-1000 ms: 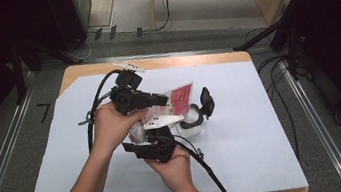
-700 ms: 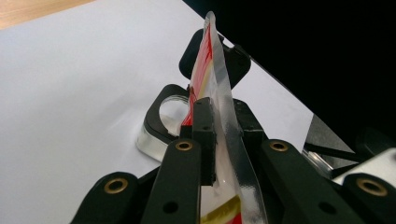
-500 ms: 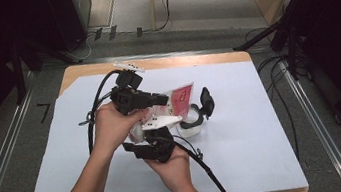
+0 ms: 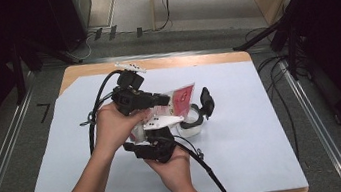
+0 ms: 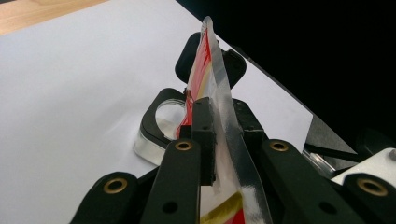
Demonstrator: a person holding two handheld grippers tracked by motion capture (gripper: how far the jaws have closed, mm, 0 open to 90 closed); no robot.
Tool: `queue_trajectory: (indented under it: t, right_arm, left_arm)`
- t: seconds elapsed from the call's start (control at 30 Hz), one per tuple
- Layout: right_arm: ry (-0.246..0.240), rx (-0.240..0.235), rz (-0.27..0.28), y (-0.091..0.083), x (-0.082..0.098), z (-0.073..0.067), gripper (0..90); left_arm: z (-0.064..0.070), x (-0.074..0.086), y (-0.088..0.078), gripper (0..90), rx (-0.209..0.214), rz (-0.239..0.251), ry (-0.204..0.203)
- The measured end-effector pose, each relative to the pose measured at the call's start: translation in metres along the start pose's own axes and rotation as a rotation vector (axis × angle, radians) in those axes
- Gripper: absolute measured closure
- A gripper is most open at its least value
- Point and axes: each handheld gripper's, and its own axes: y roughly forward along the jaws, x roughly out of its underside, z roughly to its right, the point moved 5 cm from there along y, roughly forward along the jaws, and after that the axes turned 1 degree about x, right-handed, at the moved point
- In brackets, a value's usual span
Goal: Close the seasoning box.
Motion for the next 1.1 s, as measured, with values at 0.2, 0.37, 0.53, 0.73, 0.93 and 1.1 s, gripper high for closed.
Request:
queue_trajectory:
  t: [0.2,0.37,0.53,0.73,0.93,1.1]
  right_arm:
    - [-0.002,0.001,-0.001,-0.0002,0.0003,0.0001,62.4]
    - [-0.005,0.003,0.0,0.0,0.0005,0.0001,62.4]
    - [-0.006,0.005,0.001,-0.0001,0.0007,0.0003,62.4]
    - [-0.006,0.005,0.001,-0.0004,0.0007,0.0003,62.4]
    - [-0.006,0.007,0.002,-0.0004,0.0008,0.0004,62.5]
    - [-0.006,0.008,0.002,-0.0005,0.0009,0.0004,62.4]
  left_arm:
    - [0.0001,0.0,0.0002,83.3,0.001,0.001,0.001]
    - [0.0001,0.0002,0.0002,83.3,0.003,0.001,0.001]
    - [0.0001,0.0002,0.0003,83.2,0.005,-0.002,-0.001]
    - [0.0002,0.0001,0.0005,83.3,0.005,-0.003,0.002]
    - [0.0003,0.0002,0.0006,83.3,0.007,-0.003,0.002]
    - [0.0005,0.0001,0.0005,83.4,0.005,-0.005,0.003]
